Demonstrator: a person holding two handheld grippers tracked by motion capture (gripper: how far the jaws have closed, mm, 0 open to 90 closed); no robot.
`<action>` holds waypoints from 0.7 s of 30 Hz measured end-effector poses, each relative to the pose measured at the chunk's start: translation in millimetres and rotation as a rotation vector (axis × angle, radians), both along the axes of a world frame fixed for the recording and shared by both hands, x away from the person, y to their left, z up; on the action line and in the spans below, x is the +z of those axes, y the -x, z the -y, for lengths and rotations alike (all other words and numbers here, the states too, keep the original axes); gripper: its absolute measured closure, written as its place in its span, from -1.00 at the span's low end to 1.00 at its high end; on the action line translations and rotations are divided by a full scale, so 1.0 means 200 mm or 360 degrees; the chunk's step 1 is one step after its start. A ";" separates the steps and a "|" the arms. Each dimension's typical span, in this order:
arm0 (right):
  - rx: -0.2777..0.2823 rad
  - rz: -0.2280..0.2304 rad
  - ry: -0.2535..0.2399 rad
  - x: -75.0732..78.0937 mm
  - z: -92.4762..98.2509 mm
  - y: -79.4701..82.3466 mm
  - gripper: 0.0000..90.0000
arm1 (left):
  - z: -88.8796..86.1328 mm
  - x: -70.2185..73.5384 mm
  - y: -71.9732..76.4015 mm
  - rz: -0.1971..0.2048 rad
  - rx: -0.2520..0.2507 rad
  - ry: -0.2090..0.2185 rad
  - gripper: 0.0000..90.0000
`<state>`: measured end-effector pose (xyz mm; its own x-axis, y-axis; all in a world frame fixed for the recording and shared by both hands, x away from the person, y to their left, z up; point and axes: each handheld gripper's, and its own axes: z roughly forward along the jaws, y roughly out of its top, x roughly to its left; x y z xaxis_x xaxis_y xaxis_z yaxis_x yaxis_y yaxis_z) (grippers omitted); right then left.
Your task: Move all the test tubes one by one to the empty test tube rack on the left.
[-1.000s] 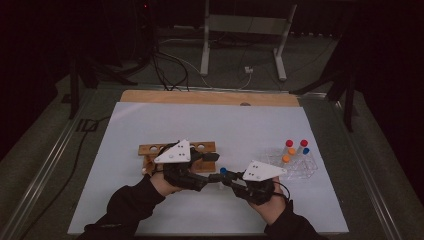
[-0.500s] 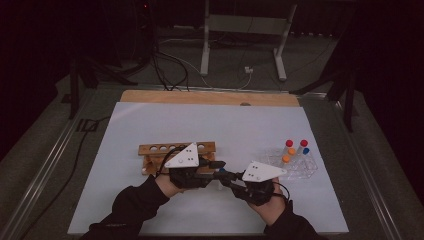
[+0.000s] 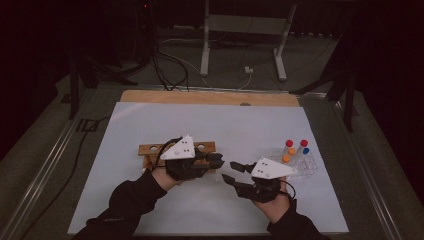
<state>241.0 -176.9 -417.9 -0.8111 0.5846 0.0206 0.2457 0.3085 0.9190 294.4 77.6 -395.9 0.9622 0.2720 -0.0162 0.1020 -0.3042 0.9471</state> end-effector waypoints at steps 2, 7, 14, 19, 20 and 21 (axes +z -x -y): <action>-0.0040 0.0027 -0.0028 0.01 0.03 0.00 -0.07 | -0.02 0.02 -0.02 0.0007 0.0022 0.0001 0.72; -0.0141 0.0065 -0.0043 0.06 0.09 -0.02 -0.58 | -0.05 0.06 -0.07 0.0028 0.0094 0.0001 0.72; -0.0280 0.0088 -0.0049 0.12 0.23 -0.04 -1.00 | -0.09 0.09 -0.16 0.0028 0.0197 0.0010 0.72; -0.0381 0.0134 -0.0076 0.16 0.35 -0.04 -1.00 | -0.11 0.11 -0.20 0.0052 0.0259 0.0013 0.72; -0.0398 0.0135 -0.0089 0.17 0.37 -0.04 -1.00 | -0.12 0.11 -0.21 0.0044 0.0275 0.0019 0.72; -0.0414 0.0132 -0.0091 0.17 0.39 -0.04 -1.00 | -0.13 0.11 -0.22 0.0051 0.0291 0.0012 0.72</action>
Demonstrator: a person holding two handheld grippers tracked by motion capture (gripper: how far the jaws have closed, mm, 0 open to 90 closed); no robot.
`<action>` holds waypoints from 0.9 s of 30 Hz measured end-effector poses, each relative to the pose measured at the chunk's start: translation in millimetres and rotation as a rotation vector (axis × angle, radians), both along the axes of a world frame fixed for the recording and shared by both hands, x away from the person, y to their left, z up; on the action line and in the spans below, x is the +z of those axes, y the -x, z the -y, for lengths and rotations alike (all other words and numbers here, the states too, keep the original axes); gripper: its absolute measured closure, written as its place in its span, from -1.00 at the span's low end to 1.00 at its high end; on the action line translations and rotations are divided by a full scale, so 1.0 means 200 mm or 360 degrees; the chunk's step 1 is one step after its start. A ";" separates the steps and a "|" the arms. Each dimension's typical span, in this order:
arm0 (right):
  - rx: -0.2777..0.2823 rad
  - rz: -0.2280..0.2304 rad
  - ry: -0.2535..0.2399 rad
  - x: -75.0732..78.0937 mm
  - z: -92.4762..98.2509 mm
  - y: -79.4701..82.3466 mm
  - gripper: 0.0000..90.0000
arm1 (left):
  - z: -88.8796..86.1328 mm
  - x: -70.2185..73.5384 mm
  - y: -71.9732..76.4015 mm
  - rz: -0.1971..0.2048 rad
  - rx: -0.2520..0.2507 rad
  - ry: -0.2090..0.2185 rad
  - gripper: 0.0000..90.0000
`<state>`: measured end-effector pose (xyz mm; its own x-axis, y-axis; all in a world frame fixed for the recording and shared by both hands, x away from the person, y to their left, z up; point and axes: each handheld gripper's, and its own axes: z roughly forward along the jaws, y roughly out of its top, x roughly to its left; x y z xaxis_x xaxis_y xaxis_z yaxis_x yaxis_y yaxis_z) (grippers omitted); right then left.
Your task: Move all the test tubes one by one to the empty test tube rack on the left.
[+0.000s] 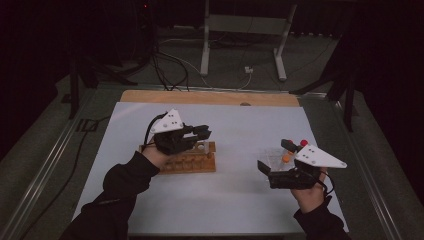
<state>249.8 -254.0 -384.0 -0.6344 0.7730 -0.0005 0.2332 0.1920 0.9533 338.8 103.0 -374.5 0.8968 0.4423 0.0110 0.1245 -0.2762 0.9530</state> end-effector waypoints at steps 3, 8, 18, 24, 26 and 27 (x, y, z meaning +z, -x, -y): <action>-0.0066 0.0008 0.0009 0.00 0.06 0.01 -1.00 | -0.02 0.00 -0.03 -0.0006 0.0033 0.0001 0.72; -0.0149 -0.0030 0.0026 -0.04 0.15 0.01 -1.00 | -0.03 -0.01 -0.07 -0.0010 0.0070 -0.0011 0.72; -0.0250 -0.0094 0.0046 -0.13 0.26 0.02 -1.00 | -0.05 -0.14 -0.13 -0.0066 0.0157 -0.0009 0.72; -0.0290 -0.0121 0.0051 -0.18 0.31 0.03 -1.00 | -0.04 -0.21 -0.13 -0.0098 0.0181 0.0016 0.72; -0.0291 -0.0136 0.0058 -0.19 0.32 0.03 -1.00 | -0.03 -0.23 -0.13 -0.0121 0.0182 0.0015 0.72; -0.0293 -0.0140 0.0057 -0.20 0.32 0.03 -1.00 | -0.03 -0.24 -0.12 -0.0128 0.0184 0.0013 0.72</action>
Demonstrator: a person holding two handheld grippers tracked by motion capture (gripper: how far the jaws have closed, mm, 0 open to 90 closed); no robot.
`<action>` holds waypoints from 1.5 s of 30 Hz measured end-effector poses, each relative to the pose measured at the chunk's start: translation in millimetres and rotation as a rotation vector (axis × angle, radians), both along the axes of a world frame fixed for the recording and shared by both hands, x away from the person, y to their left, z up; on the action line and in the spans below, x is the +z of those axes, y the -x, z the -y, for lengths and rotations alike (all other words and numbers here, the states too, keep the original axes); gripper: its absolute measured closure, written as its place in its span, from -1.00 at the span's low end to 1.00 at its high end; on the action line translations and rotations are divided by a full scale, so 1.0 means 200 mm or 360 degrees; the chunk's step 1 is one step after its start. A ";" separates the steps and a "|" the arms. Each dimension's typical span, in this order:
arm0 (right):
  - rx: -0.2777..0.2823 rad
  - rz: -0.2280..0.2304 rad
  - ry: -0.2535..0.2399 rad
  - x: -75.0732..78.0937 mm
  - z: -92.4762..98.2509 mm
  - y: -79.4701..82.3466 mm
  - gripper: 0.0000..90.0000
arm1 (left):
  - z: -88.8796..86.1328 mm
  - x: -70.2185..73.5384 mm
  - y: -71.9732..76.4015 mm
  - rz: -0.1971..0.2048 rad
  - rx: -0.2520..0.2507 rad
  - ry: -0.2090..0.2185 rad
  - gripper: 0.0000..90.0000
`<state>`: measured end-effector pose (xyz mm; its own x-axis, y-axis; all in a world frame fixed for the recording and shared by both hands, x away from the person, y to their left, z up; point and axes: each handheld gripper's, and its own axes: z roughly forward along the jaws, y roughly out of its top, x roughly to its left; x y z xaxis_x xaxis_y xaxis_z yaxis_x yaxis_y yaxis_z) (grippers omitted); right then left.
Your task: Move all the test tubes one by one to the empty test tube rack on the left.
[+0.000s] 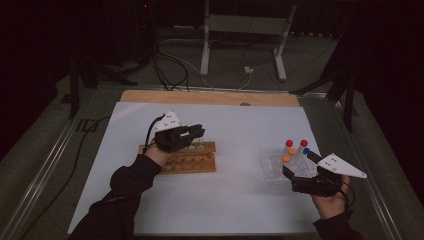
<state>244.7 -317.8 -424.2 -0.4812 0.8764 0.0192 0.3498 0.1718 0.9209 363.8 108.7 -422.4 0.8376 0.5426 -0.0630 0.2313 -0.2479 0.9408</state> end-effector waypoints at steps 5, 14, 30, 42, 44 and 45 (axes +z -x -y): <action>0.0006 -0.0018 -0.0010 -0.01 0.00 0.00 -1.00 | 0.01 -0.05 0.02 -0.0016 0.0025 -0.0023 0.73; 0.0027 -0.0038 -0.0017 -0.03 0.01 -0.01 -1.00 | 0.03 -0.10 0.03 -0.0028 0.0053 -0.0068 0.73; -0.0053 -0.0085 0.0020 -0.11 0.05 -0.03 -1.00 | 0.05 -0.17 0.02 -0.0051 0.0067 -0.0126 0.72; -0.0163 -0.0110 0.0050 -0.15 0.10 -0.05 -0.77 | -0.02 -0.04 0.07 -0.0076 0.0035 0.0003 -0.66; -0.0191 -0.0119 0.0053 -0.16 0.11 -0.06 -0.71 | -0.04 -0.01 0.09 -0.0068 0.0036 0.0010 -0.80; -0.0218 -0.0114 0.0062 -0.16 0.13 -0.06 -0.62 | -0.05 0.00 0.10 -0.0077 0.0010 0.0022 -0.85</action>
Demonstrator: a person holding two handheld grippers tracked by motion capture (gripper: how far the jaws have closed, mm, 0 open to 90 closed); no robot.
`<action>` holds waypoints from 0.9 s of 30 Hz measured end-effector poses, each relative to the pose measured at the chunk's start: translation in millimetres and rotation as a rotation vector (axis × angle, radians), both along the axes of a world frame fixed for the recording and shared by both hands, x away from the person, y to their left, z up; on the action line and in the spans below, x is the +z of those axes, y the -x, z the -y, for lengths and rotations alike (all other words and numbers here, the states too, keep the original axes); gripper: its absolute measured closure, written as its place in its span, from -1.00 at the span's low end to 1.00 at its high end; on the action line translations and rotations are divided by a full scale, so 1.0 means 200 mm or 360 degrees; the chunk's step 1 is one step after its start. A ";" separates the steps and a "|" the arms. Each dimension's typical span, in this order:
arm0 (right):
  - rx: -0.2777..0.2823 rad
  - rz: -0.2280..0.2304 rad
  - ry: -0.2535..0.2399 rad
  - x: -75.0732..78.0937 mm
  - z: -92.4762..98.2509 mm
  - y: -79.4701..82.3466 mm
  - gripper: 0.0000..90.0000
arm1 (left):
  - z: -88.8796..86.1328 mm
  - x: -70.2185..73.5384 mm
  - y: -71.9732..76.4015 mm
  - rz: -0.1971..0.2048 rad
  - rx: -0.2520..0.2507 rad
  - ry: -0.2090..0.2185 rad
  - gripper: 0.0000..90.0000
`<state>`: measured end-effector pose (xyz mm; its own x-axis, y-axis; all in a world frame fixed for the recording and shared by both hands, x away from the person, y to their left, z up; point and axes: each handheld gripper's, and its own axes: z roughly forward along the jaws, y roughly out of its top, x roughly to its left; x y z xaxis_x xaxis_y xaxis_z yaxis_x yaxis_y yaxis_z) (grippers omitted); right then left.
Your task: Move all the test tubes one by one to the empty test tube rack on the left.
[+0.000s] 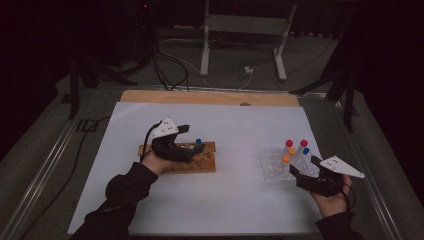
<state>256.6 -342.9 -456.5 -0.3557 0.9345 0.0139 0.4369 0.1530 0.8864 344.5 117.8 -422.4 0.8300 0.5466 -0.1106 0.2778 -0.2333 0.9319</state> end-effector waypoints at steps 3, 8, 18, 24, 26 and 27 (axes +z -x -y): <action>-0.0106 -0.0011 0.0006 -0.01 0.04 -0.03 -0.45 | -0.02 0.03 0.04 0.0008 -0.0018 -0.0010 -0.95; -0.0164 -0.0044 0.0006 -0.03 0.08 -0.09 -0.07 | -0.04 0.05 0.10 0.0022 -0.0044 -0.0013 -0.97; -0.0195 -0.0136 0.0003 -0.06 0.09 -0.16 0.42 | -0.09 0.05 0.18 0.0015 -0.0067 0.0001 -0.97; -0.0187 -0.0148 -0.0013 -0.07 0.09 -0.17 0.58 | -0.12 0.04 0.21 -0.0007 -0.0074 0.0016 -0.97; -0.0193 -0.0148 -0.0010 -0.07 0.09 -0.17 0.60 | -0.12 0.04 0.21 -0.0006 -0.0069 0.0019 -0.97; -0.0189 -0.0153 -0.0005 -0.07 0.08 -0.17 0.66 | -0.13 0.03 0.21 -0.0015 -0.0072 0.0017 -0.97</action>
